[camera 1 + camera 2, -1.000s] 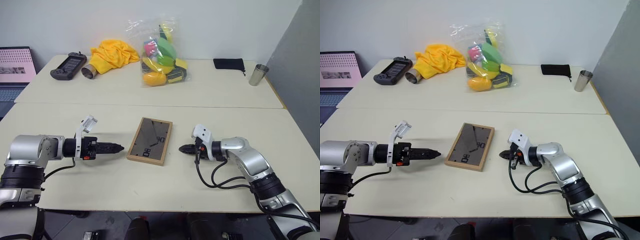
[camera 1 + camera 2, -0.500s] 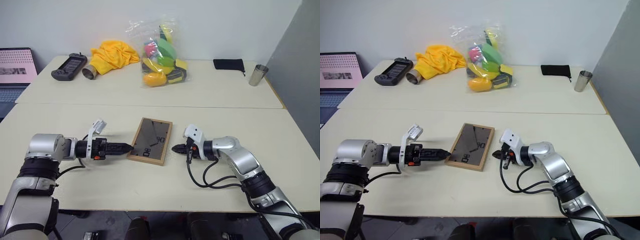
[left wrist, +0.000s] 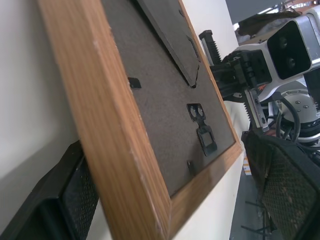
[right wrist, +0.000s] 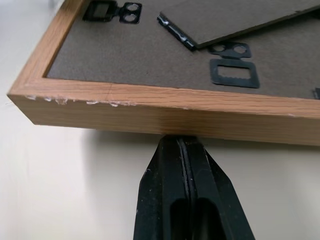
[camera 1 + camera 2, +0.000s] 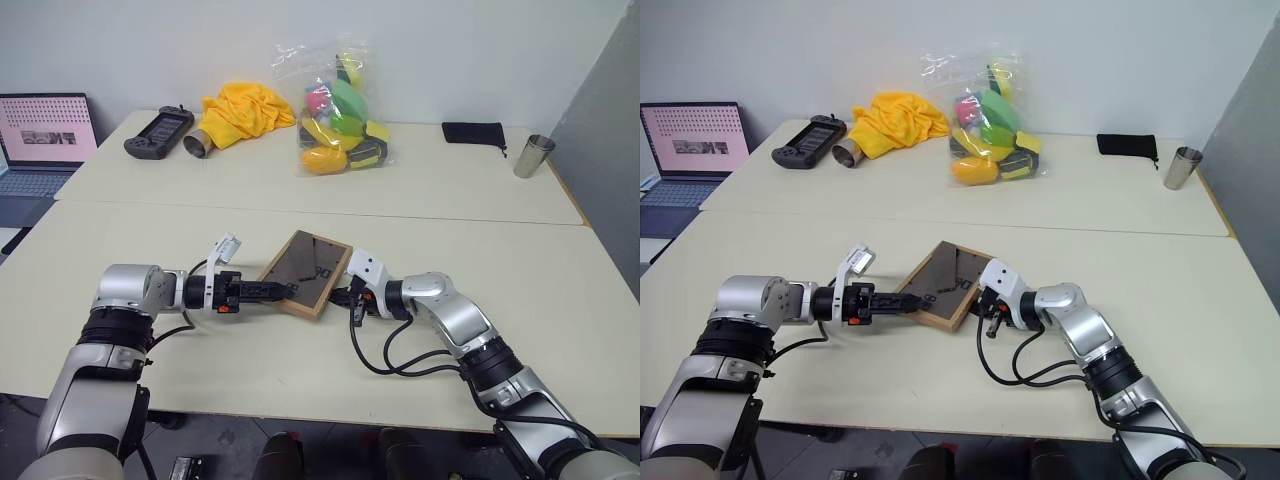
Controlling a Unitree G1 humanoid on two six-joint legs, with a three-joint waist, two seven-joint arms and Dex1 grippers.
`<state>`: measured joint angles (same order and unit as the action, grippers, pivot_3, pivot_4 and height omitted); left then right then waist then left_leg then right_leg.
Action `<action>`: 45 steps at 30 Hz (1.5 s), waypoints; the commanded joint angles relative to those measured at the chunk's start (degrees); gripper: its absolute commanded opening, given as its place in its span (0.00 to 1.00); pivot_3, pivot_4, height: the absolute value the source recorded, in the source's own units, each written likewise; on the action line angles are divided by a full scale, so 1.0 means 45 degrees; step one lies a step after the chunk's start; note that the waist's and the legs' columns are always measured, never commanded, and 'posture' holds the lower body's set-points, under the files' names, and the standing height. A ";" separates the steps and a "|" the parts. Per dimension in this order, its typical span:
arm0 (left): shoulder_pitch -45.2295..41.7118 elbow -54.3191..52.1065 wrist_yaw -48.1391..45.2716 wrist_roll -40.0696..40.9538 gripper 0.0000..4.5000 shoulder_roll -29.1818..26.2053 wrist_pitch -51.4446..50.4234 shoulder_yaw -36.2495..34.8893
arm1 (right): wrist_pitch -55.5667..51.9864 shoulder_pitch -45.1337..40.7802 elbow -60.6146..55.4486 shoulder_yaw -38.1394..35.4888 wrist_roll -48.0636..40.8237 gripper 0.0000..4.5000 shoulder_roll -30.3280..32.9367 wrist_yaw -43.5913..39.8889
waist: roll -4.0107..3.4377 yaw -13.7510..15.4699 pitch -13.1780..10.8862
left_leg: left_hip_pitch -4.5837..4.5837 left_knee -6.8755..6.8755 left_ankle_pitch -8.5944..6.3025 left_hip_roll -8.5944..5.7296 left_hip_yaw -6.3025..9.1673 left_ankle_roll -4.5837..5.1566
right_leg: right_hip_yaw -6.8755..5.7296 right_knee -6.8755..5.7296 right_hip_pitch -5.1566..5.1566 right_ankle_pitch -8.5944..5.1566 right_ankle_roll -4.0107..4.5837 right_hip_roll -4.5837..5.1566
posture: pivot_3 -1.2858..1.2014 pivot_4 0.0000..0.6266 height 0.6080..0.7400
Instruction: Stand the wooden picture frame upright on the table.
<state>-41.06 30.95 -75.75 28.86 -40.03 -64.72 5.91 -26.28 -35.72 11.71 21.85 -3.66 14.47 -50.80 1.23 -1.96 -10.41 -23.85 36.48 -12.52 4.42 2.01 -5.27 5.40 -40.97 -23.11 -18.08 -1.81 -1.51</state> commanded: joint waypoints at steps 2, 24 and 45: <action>0.0104 -0.0524 0.0088 0.0361 0.78 0.0403 -0.0588 -0.0021 | 0.0473 -0.0216 -0.0092 -0.0103 0.0012 0.00 -0.0135 0.0017 | 0.0002 -0.0011 -0.0001 | -0.0002 -0.0001 0.0000 0.0000 0.0000 0.0000 | 0.0001 0.0000 -0.0004 0.0000 0.0000 0.0000 | 0.52 0.24 1.00; 0.2033 -0.5936 0.4159 0.3307 0.30 0.1818 -0.2688 -0.4579 | -0.4599 -0.1167 -0.2884 -0.4112 -0.4222 0.21 0.0909 0.0229 | 0.0011 -0.0329 -0.0025 | -0.0014 -0.0011 0.0001 0.0019 0.0009 -0.0002 | 0.0021 -0.0006 -0.0021 0.0001 0.0003 -0.0016 | 0.52 0.24 1.00; 0.3056 -0.7898 0.6254 0.5331 0.30 0.2382 -0.3063 -0.5295 | -0.5883 -0.2861 -0.1546 -0.3923 -0.6211 0.99 -0.1632 0.0776 | 0.0011 -0.0310 -0.0026 | -0.0026 -0.0029 0.0000 0.0022 0.0041 -0.0002 | 0.0023 0.0014 -0.0023 0.0001 0.0003 -0.0043 | 0.52 0.24 1.00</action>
<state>-26.68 -1.14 -46.98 49.49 -29.31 -78.83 -16.16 -50.86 -48.26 9.46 3.75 -27.27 7.67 -44.22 1.27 -3.36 -10.53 -23.97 36.34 -12.52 4.52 2.20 -5.27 5.50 -40.91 -23.22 -18.07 -1.79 -1.71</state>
